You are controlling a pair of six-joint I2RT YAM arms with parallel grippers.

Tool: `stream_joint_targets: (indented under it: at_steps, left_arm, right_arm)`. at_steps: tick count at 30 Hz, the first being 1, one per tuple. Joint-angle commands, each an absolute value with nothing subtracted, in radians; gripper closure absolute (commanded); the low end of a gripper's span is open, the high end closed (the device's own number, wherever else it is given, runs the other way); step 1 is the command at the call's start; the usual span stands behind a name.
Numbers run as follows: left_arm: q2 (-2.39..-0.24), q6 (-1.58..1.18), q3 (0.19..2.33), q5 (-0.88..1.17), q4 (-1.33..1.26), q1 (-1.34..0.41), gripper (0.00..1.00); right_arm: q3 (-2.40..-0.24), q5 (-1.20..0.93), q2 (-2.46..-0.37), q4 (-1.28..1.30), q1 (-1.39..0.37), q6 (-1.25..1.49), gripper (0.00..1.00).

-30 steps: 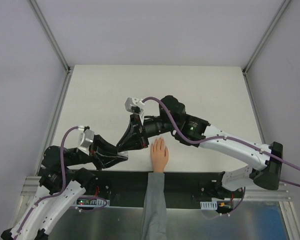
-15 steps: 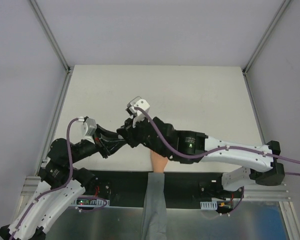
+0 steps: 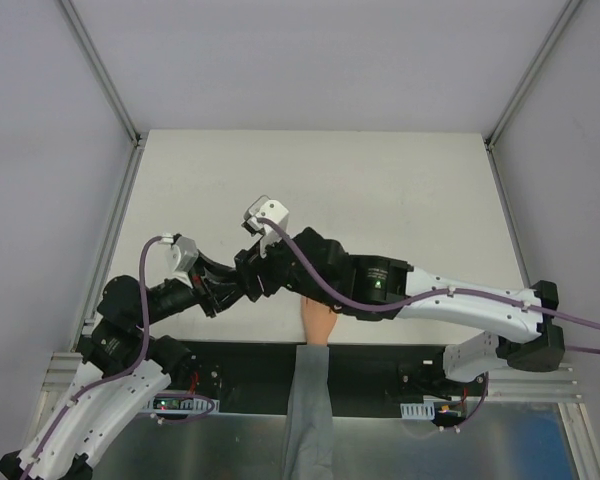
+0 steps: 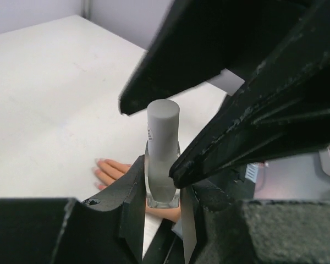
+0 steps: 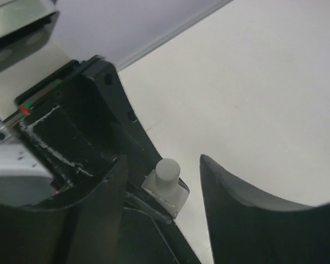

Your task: Paint the nails

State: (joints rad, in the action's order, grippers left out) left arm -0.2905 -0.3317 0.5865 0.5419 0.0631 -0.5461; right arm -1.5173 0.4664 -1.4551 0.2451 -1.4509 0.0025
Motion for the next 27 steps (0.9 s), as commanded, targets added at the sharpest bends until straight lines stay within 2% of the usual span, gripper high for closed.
stream_joint_targets:
  at_steps: [1,4,9,12,13,14,15,18,23,24,27]
  left_arm:
    - [-0.25,-0.368,0.578,0.704,-0.005,-0.535,1.0]
    - [-0.247,-0.4,0.589,0.814,-0.005,-0.535,1.0]
    - [-0.244,-0.449,0.614,0.877,-0.011,-0.535,1.0]
    - [-0.235,-0.46,0.623,0.879,-0.02,-0.535,1.0]
    - [-0.229,-0.46,0.624,0.877,-0.021,-0.535,1.0]
    - [-0.226,-0.463,0.627,0.879,-0.023,-0.535,1.0]
    - [-0.224,-0.466,0.629,0.879,-0.025,-0.535,1.0]
    - [-0.222,-0.471,0.635,0.873,-0.026,-0.535,1.0]
    - [-0.227,-0.466,0.655,0.848,-0.028,-0.535,1.0]
    - [-0.229,-0.463,0.661,0.83,-0.029,-0.535,1.0]
    - [-0.23,-0.437,0.667,0.767,-0.028,-0.535,1.0]
  right_arm:
    - [-1.488,-0.167,-1.362,0.242,-1.37,-0.086,0.33]
    - [-1.447,-0.506,-1.333,0.2,-1.284,-0.098,0.27]
    - [-1.417,-0.745,-1.338,0.121,-1.19,-0.064,0.28]
    - [-1.411,-0.823,-1.35,0.066,-1.169,-0.035,0.41]
    - [-1.408,-0.833,-1.357,0.048,-1.163,-0.022,0.51]
    - [-1.405,-0.839,-1.362,0.02,-1.16,-0.012,0.55]
    - [-1.405,-0.848,-1.367,0.014,-1.157,-0.005,0.65]
    - [-1.404,-0.854,-1.384,0.005,-1.152,-0.005,0.8]
    - [-1.388,-0.845,-1.387,0.006,-1.152,-0.003,0.92]
    - [-1.384,-0.835,-1.384,0.005,-1.154,-0.003,0.99]
    - [-1.358,-0.775,-1.362,0.005,-1.155,-0.005,0.99]
